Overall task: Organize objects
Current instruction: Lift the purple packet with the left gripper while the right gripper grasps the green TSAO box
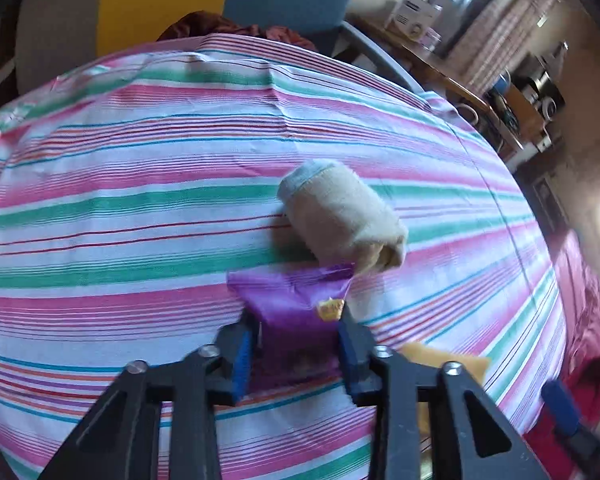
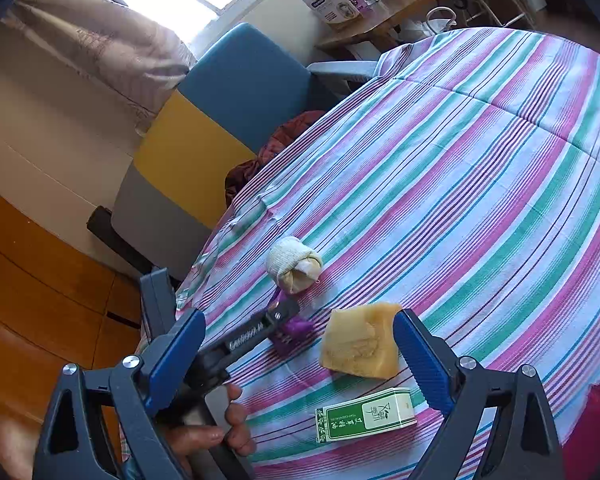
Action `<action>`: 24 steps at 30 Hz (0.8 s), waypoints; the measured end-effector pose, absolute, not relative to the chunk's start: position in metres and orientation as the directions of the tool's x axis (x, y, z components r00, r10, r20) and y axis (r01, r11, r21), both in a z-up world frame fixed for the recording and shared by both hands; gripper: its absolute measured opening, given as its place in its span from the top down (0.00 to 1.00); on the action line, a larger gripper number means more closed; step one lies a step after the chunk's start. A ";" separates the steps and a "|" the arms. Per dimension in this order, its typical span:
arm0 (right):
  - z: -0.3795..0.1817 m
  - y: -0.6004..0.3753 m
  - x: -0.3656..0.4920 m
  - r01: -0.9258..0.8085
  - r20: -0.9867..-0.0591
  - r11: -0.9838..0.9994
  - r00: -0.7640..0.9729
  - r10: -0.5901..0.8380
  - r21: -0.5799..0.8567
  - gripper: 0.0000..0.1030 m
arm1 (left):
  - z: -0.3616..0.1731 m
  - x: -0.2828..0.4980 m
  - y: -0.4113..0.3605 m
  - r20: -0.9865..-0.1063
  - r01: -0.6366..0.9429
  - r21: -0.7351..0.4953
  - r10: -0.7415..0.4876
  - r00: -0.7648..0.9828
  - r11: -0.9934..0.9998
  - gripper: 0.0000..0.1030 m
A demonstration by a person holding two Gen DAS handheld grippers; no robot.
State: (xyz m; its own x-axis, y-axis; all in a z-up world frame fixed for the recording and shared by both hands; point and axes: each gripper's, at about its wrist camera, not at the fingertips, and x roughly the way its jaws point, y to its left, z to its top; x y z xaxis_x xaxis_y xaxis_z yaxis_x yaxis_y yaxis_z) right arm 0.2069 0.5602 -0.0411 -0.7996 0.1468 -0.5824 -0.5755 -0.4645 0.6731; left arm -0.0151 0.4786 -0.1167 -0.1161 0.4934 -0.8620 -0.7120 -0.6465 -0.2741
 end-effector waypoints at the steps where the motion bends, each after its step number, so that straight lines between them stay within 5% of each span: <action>1: -0.041 0.561 0.207 -0.579 -0.585 -0.463 -0.797 0.148 0.672 0.07 | -0.115 -0.014 0.470 -0.858 -0.731 -0.261 0.499 -0.124 -0.630 0.69; 9: -0.047 0.561 0.201 -0.612 -0.635 -0.458 -0.763 0.125 0.645 0.07 | -0.110 -0.001 0.394 -0.855 -0.784 -0.201 0.496 -0.152 -0.588 0.70; 24: -0.083 0.526 0.143 -0.706 -0.930 -0.662 -0.367 0.035 0.253 0.01 | -0.085 0.035 0.310 -0.820 -0.814 -0.230 0.557 -0.134 -0.534 0.70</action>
